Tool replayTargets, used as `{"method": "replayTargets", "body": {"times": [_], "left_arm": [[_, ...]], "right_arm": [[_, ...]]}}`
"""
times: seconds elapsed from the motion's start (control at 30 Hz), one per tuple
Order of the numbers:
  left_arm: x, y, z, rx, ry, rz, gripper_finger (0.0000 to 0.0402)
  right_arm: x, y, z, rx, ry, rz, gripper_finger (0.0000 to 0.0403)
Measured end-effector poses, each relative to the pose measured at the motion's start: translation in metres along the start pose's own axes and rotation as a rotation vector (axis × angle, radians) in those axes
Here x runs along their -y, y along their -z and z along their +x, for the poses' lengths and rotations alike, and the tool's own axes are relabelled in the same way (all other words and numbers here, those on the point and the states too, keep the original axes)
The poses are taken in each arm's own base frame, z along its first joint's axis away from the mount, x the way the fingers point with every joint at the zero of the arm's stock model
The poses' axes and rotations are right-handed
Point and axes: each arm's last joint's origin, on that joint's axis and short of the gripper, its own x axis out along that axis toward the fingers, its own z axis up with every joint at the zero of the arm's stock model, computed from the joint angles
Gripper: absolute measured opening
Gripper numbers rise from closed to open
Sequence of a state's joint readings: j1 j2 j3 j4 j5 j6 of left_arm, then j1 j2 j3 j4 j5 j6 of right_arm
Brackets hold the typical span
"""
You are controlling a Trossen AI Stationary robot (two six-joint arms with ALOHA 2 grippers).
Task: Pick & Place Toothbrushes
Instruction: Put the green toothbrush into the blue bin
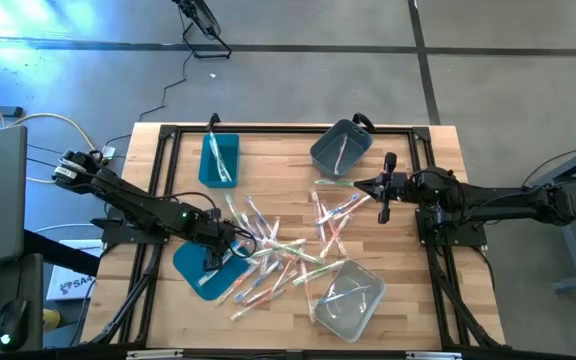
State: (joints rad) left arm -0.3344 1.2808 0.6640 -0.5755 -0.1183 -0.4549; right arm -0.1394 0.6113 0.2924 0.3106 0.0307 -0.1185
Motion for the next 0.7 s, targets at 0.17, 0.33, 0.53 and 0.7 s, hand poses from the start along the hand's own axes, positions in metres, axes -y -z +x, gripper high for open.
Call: {"method": "replayTargets", "body": {"times": [0.17, 0.33, 0.53, 0.7], "left_arm": [[0.0, 0.0001, 0.0, -0.001, -0.001, 0.0, 0.0157], [-0.0001, 0.0002, 0.0, -0.002, -0.002, 0.0, 0.0157], [-0.0001, 0.0002, 0.0, -0.002, -0.002, 0.0, 0.0157], [-0.0001, 0.0002, 0.0, -0.002, -0.001, 0.0, 0.0157]], "right_arm": [[0.0, -0.0006, 0.0, 0.007, -0.003, 0.041, 0.0003], [0.0, -0.0006, 0.0, 0.006, -0.003, 0.042, 0.0003], [0.0, -0.0006, 0.0, 0.007, -0.003, 0.017, 0.0003], [0.0001, -0.0015, 0.0, 0.016, -0.002, -0.042, 0.0003]]}}
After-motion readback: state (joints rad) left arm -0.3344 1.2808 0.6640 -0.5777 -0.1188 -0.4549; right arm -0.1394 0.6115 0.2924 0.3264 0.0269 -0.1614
